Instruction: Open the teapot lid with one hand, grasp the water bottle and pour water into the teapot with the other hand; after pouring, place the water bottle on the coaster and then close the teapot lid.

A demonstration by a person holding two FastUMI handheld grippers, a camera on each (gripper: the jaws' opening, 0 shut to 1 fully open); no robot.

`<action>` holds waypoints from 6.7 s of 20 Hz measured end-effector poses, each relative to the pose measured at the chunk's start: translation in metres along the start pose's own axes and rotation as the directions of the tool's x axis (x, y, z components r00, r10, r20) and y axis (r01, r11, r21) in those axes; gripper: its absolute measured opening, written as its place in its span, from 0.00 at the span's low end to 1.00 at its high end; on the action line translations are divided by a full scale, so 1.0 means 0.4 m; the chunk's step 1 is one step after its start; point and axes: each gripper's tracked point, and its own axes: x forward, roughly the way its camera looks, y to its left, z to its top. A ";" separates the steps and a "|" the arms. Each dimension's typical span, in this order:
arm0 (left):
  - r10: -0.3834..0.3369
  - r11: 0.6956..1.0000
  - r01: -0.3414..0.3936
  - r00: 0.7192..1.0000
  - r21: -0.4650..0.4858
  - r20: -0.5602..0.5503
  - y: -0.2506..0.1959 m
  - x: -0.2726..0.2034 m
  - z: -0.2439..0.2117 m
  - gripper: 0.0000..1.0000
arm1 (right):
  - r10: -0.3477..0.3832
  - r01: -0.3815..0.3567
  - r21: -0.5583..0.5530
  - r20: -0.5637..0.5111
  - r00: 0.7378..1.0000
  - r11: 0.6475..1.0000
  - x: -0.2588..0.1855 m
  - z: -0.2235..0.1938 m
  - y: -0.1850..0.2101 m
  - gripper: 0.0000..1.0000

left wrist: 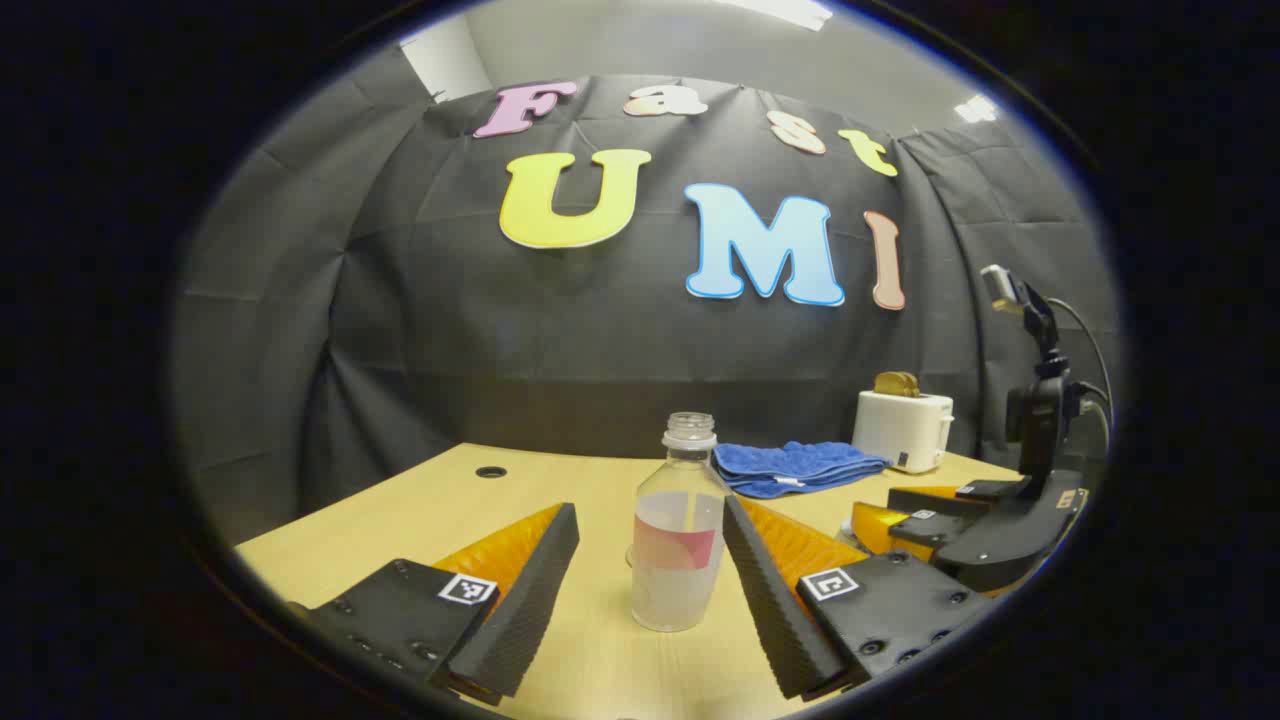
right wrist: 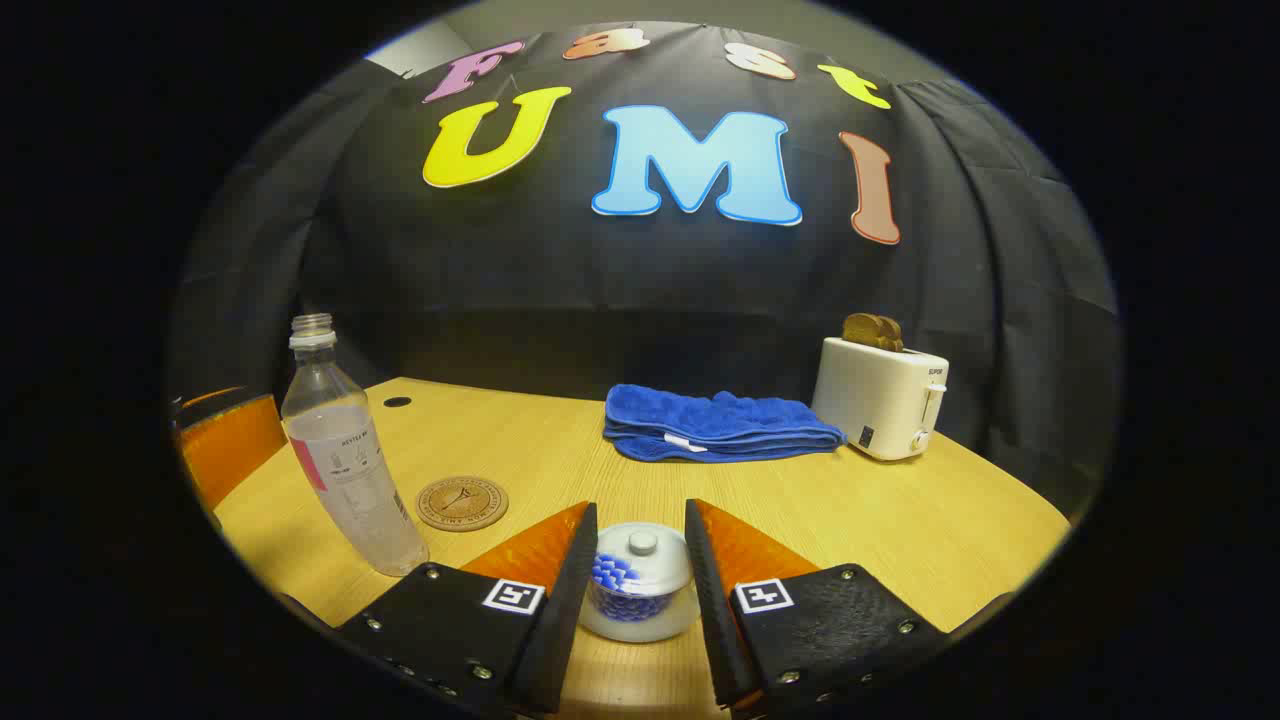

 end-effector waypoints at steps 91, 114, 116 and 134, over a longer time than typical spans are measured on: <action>-0.064 0.351 0.118 0.993 0.929 -0.101 -0.195 0.186 -0.058 0.87 | -0.208 0.188 0.167 0.116 0.971 0.968 -0.138 -0.031 -0.338 0.04; -0.093 -0.225 0.106 0.987 0.969 -0.130 -0.265 0.223 -0.048 0.86 | -0.202 0.167 0.248 0.124 0.971 0.954 -0.166 -0.036 -0.359 0.04; -0.097 -0.253 0.097 0.987 0.963 -0.125 -0.269 0.225 -0.042 0.86 | -0.202 0.167 0.250 0.125 0.971 0.954 -0.167 -0.036 -0.359 0.04; -0.086 -0.406 0.065 0.990 0.912 -0.109 -0.270 0.236 -0.015 0.87 | -0.194 0.153 0.277 0.126 0.973 0.948 -0.170 -0.035 -0.363 0.04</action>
